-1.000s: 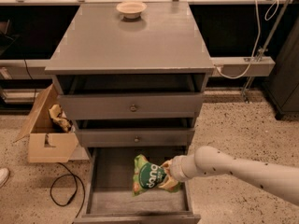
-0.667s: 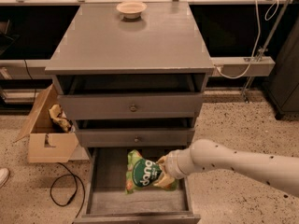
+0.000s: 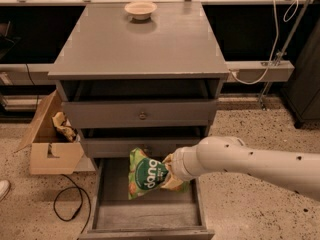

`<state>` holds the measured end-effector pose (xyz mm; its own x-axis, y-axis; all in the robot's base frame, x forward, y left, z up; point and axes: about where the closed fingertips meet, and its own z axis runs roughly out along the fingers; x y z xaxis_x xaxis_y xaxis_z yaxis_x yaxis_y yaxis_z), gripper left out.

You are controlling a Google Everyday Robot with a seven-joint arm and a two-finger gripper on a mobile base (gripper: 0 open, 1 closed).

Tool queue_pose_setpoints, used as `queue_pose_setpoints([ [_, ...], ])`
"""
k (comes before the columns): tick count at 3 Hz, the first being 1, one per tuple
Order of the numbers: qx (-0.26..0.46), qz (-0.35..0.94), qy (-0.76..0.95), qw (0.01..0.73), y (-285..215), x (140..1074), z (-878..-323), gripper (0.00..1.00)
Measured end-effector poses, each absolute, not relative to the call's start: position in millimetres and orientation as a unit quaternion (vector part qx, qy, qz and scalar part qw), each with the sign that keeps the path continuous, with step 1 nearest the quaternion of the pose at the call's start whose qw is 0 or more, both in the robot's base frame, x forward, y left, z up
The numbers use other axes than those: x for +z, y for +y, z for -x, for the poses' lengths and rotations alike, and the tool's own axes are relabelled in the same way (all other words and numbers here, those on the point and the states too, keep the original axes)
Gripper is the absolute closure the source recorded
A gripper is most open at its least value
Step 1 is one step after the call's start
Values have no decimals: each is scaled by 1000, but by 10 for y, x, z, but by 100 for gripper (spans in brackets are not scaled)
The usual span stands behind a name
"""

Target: Pick green rice chip bag from bottom drawer and place on counter

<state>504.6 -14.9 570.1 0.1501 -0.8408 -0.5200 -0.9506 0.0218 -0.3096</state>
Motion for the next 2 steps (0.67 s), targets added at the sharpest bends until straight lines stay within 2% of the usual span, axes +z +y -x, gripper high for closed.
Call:
queue_pose_setpoints([
  [1,90,694,645,308,-149,5723,-5051,100],
  [2,100,691,636,330,-147,6147,-5145,100],
])
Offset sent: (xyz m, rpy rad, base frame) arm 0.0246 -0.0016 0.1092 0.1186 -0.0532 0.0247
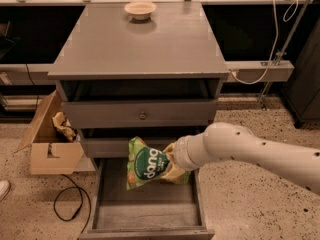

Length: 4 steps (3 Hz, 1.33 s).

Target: Pick green rice chip bag from bottom drawer and place on counter

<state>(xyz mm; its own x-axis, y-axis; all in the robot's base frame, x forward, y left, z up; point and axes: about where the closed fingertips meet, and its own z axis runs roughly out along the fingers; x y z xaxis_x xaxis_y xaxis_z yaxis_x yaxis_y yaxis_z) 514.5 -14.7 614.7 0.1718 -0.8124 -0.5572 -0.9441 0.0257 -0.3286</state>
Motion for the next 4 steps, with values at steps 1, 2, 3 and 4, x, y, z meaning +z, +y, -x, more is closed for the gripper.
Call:
queue_pose_setpoints([
  [1,115,681,634,347,-183,6750,-5342,100],
  [2,109,672,637,362,-204,7383,-5579,100],
  [3,93,672,636,368,-96,7998,-5836,100],
  [4,94,672,636,368,-104,7979,-5826,100],
])
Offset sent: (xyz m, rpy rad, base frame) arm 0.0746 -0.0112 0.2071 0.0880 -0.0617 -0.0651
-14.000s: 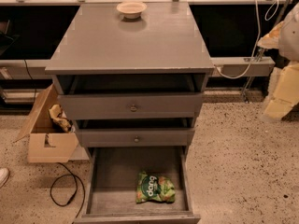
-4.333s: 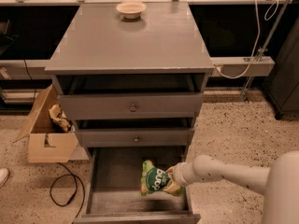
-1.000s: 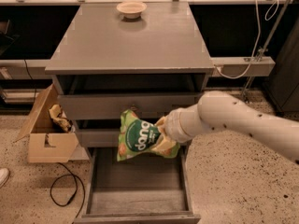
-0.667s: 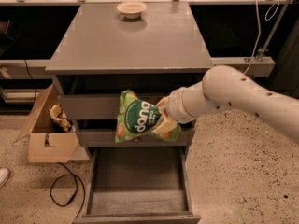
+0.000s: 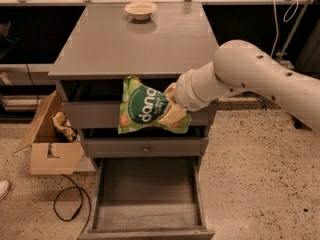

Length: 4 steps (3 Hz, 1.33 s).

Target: Pick green rice chip bag from bottom drawer and place on counter

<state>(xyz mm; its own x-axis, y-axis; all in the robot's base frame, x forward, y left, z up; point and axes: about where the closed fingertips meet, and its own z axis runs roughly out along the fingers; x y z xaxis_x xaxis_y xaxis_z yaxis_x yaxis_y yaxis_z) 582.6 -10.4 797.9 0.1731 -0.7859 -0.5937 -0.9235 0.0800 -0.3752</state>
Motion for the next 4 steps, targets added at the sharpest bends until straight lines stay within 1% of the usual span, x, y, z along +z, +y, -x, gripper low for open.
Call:
queue_pose_setpoints([
  [1,91,661,638,385,-118,8149,-5913,100],
  [2,87,650,644,393,-133,8558,-6128,100],
  [4,103,579,679,440,-257,9435,-6914,100],
])
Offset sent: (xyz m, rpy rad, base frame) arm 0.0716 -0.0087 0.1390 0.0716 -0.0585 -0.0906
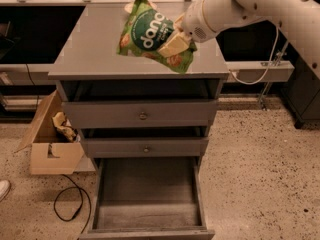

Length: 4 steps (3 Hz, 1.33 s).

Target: Pick green rice chip bag from bottom drawer and place on counter

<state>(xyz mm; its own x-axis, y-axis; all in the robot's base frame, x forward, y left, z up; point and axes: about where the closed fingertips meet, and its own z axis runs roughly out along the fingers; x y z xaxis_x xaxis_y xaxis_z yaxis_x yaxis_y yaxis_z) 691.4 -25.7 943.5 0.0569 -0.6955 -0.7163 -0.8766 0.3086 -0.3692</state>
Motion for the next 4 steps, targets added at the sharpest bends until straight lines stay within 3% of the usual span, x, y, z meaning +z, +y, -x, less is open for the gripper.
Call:
queue_pose_setpoints([
  [1,117,503,722,461,-430,9549,-7633,100],
  [3,124,409,784,450,-615,9296,-8356,100],
  [4,129,367,809,440,-713,9037,-8639,74],
])
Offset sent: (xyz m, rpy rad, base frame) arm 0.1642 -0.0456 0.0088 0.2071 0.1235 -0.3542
